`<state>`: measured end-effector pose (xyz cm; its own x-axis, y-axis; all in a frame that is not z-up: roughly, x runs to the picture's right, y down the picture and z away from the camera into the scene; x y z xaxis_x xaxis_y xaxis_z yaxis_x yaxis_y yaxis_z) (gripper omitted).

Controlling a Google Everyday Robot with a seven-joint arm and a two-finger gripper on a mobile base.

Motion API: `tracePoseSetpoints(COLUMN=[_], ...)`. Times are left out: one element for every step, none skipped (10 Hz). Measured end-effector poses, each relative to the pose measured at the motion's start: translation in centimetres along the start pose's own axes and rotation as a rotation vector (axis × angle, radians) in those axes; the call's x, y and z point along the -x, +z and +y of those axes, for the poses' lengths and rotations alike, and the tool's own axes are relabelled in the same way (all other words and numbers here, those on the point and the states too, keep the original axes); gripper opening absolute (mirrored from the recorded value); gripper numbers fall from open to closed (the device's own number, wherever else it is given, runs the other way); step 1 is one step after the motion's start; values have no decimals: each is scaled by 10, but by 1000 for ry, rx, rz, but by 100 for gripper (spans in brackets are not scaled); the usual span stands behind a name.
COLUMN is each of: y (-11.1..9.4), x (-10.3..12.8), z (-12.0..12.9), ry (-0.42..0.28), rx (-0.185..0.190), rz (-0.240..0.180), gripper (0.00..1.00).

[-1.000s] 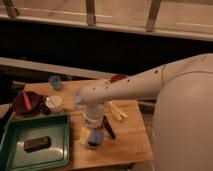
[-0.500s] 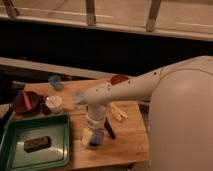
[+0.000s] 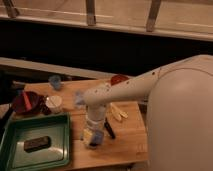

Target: Place sponge in tray

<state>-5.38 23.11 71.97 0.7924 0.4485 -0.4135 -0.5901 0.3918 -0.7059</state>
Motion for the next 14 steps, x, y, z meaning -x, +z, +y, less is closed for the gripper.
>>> tracePoseSetpoints(y=[0, 0, -1, -2, -4, -10, -19, -28, -38, -47, -53, -59, -65, -70], x=[1, 0, -1, -1, -1, -1, 0, 2, 4, 9, 13, 18, 29, 43], z=[0, 0, -1, -1, -2, -4, -6, -7, -9, -11, -11, -10, -5, 3], ry=[0, 2, 5, 6, 7, 10, 8, 2, -8, -22, -36, -54, -86, -122], rx=[-5, -9, -15, -19, -23, -31, -41, -51, -60, -68, -72, -71, -69, -65], rz=[3, 7, 9, 9, 6, -6, -18, -28, -40, -55, -66, -79, -97, -112], gripper=[41, 30, 18, 11, 4, 0, 0, 0, 0, 0, 0, 0, 0, 0])
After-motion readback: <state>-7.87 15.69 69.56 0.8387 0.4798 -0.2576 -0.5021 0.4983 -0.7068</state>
